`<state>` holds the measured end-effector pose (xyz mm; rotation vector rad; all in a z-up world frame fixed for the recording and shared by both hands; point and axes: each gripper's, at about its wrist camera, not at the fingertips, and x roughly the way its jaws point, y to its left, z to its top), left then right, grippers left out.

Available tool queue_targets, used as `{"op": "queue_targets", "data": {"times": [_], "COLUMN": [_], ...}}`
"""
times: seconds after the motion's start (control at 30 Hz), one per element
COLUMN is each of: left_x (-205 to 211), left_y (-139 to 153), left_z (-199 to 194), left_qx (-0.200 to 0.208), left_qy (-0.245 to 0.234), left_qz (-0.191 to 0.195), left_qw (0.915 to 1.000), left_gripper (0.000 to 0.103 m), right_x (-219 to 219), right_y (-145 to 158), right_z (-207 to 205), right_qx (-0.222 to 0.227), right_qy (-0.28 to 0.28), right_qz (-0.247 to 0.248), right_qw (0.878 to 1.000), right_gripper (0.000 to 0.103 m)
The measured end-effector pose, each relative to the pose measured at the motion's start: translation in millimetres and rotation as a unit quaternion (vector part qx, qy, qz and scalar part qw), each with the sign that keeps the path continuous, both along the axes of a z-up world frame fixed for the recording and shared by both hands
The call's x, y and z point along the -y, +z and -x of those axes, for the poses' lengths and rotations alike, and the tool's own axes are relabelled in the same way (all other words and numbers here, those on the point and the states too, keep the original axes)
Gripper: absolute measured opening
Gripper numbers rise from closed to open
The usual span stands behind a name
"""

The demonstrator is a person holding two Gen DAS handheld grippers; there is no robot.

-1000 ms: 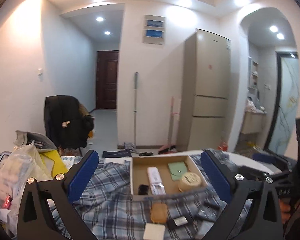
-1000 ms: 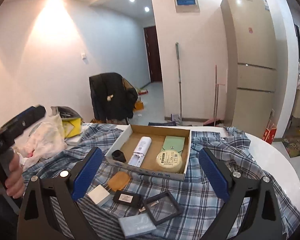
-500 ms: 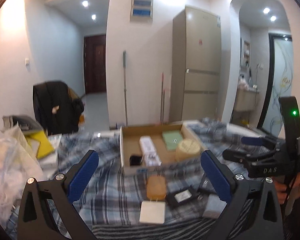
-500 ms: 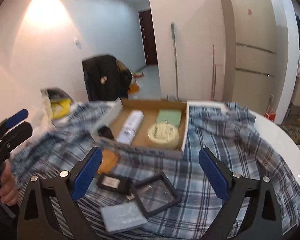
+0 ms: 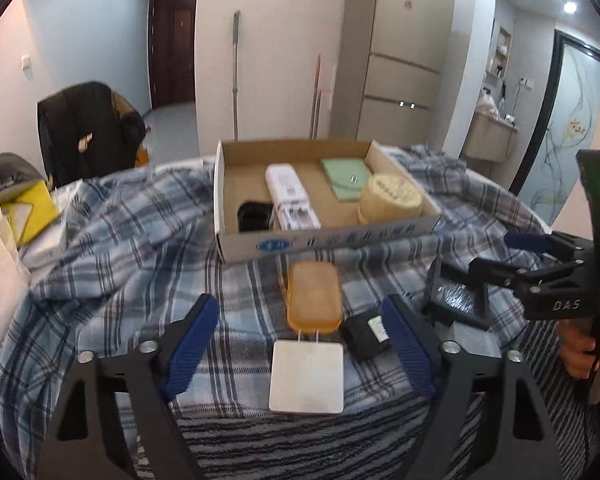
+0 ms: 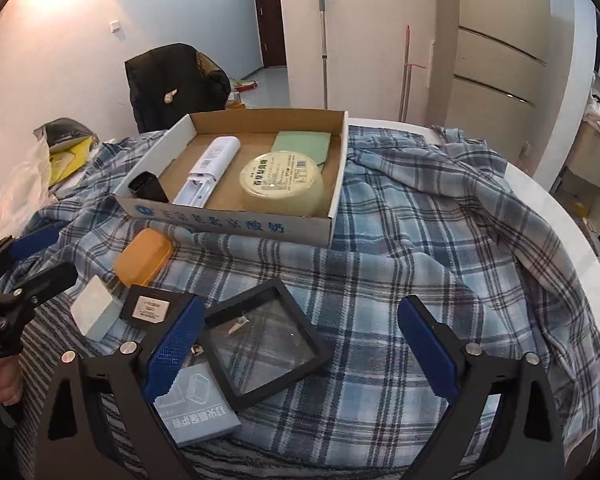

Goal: Organize rigid objects
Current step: 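Move the left gripper to the white square plug and grasp it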

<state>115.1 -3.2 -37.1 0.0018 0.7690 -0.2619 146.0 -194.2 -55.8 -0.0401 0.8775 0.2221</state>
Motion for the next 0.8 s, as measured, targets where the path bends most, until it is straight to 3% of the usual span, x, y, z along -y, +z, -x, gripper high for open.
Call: {"op": "queue_targets", "data": {"times": [0.07, 0.17, 0.33, 0.43, 0.67, 0.8], "left_x": [0.9, 1.5, 2.9, 7.5, 12.7, 15.4], "left_y": [-4.8, -14.5, -16.0, -23.2, -36.8, -36.6], "left_z": [-2.1, -8.5, -7.4, -10.7, -12.9, -11.2], "left_qx": [-0.016, -0.052, -0.084, -0.125, -0.133, -0.124], "left_qy": [0.005, 0.005, -0.021, -0.026, -0.020, -0.025], "left_qz": [-0.010, -0.011, 0.003, 0.005, -0.025, -0.034], "left_qw": [0.9998, 0.9986, 0.9962, 0.9918, 0.9906, 0.9913], "left_gripper": [0.078, 0.064, 0.063, 0.061, 0.048, 0.048], "right_x": [0.8, 0.1, -1.2, -1.5, -5.3, -3.4], "right_y": [-1.4, -3.2, -4.9, -5.0, -7.3, -8.4], "right_z": [-1.8, -3.9, -3.4, -0.4, 0.5, -0.8], "right_qx": [-0.007, -0.010, -0.012, -0.011, -0.014, -0.019], "right_qy": [-0.002, -0.004, -0.002, 0.006, 0.013, 0.011], "right_qz": [-0.005, -0.002, 0.002, -0.004, 0.001, -0.004], "right_qw": [1.000, 1.000, 1.000, 1.000, 1.000, 1.000], "right_gripper": [0.097, 0.097, 0.097, 0.097, 0.097, 0.097]}}
